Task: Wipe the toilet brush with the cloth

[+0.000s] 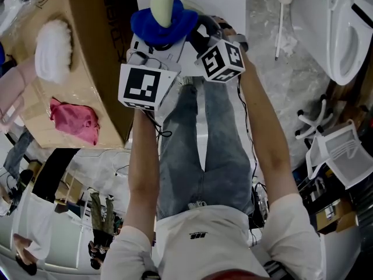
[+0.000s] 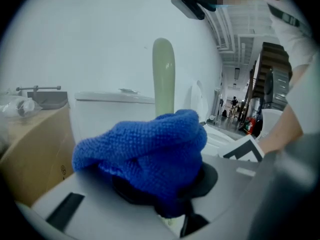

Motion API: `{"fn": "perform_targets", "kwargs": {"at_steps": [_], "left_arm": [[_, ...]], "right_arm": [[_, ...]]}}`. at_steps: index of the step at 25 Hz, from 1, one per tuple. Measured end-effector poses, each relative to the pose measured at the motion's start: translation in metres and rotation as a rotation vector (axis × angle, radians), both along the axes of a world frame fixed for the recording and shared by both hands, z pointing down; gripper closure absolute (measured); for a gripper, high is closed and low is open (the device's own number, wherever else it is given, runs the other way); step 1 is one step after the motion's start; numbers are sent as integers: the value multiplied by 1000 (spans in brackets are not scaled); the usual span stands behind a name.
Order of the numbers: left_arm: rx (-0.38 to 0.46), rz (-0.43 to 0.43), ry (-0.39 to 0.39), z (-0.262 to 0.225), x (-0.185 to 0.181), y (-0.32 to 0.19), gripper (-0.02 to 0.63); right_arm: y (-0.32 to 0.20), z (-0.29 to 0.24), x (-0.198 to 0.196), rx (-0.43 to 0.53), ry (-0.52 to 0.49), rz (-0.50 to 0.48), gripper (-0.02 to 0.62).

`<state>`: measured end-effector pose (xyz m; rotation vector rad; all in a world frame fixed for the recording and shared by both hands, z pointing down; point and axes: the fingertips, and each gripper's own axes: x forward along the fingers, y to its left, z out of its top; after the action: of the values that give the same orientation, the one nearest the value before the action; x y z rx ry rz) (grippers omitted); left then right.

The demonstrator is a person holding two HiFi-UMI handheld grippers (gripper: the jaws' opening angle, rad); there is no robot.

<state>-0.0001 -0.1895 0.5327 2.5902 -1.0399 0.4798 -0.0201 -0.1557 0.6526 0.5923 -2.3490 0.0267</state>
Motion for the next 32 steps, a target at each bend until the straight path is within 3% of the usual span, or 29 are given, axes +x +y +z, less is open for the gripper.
{"fn": "perform_targets", "kwargs": {"at_steps": [15, 32], "left_arm": [[33, 24, 91, -82, 4, -19, 465], [157, -69, 222, -139, -15, -8, 411]], "right_arm": [[0, 0, 0, -16, 14, -3, 541], [-1, 1, 1, -32, 34, 17, 537]]}}
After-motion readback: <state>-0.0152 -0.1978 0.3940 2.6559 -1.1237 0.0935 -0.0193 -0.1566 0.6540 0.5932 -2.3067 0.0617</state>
